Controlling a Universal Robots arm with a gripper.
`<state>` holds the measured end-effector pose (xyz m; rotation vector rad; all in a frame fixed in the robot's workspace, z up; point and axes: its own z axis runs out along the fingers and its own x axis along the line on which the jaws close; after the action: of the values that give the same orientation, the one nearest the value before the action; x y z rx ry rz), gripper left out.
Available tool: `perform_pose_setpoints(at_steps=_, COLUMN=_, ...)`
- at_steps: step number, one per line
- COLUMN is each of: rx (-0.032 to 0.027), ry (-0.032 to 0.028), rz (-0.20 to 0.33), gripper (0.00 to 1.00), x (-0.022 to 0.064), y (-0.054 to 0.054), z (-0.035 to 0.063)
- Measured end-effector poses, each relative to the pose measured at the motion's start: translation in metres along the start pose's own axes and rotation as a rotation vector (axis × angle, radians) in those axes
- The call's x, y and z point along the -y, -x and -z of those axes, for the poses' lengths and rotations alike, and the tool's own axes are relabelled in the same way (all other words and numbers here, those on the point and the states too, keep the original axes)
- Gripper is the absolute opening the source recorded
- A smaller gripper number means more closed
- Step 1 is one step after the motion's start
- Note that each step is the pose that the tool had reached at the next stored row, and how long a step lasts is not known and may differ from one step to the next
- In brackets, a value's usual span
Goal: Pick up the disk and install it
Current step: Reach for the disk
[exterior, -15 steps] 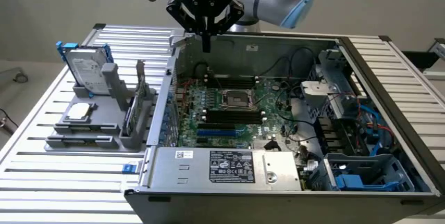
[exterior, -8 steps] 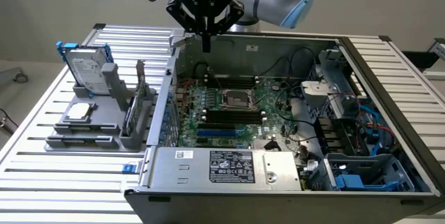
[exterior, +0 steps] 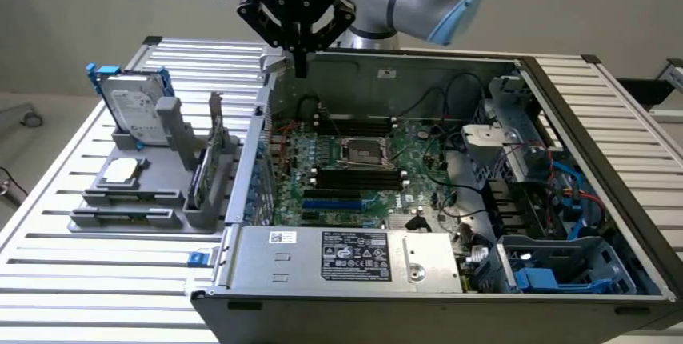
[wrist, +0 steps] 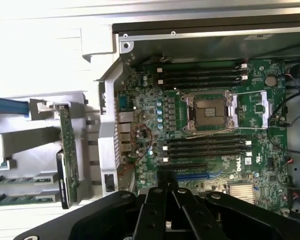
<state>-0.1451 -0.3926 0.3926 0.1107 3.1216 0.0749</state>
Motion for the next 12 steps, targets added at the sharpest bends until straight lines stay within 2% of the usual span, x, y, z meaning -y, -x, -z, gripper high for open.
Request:
perform_pose_setpoints(at_steps=7, rx=-0.0076, ry=-0.0006, rz=0.0, gripper=0.11, x=-0.0101, y=-0.029, z=0.0)
perform_pose_setpoints(at_steps=12, rx=-0.0109, ry=-0.0007, rz=0.0, gripper=0.11, x=-0.0178, y=-0.051, z=-0.0001)
